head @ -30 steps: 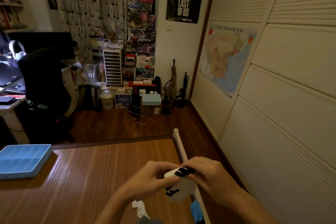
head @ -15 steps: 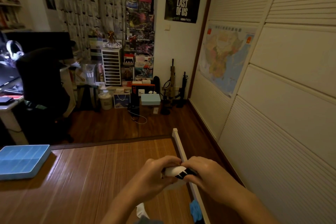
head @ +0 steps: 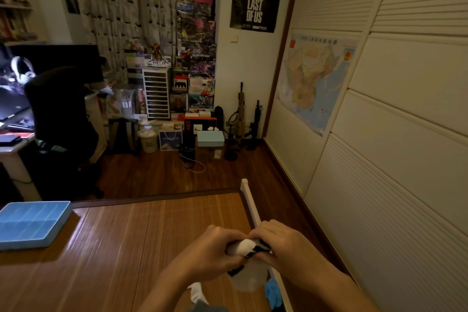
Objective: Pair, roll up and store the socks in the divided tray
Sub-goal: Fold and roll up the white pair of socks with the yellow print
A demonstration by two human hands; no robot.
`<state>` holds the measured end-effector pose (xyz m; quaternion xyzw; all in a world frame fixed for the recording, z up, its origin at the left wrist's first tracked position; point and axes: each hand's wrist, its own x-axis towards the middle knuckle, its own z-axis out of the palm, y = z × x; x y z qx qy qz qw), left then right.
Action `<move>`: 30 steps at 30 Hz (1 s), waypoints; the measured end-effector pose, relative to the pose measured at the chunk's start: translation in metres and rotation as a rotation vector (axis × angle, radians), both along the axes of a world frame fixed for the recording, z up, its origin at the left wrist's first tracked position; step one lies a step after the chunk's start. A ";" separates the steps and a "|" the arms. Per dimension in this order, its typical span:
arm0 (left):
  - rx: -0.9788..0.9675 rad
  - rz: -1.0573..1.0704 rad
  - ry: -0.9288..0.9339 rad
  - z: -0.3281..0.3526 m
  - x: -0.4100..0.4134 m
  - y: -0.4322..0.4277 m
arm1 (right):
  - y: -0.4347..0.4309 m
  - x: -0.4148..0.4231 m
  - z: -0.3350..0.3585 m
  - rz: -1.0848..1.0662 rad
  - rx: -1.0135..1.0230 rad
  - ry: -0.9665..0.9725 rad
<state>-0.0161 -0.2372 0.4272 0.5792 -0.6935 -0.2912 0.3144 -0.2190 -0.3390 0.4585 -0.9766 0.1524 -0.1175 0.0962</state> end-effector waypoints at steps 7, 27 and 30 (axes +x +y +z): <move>-0.141 0.100 -0.309 -0.006 -0.002 -0.007 | -0.002 0.001 0.001 -0.060 0.047 0.046; -0.136 0.164 -0.279 -0.008 -0.010 -0.004 | -0.002 0.003 -0.012 -0.045 -0.100 0.035; -0.044 0.119 -0.190 -0.006 -0.010 -0.004 | -0.002 0.000 -0.011 0.011 -0.206 -0.012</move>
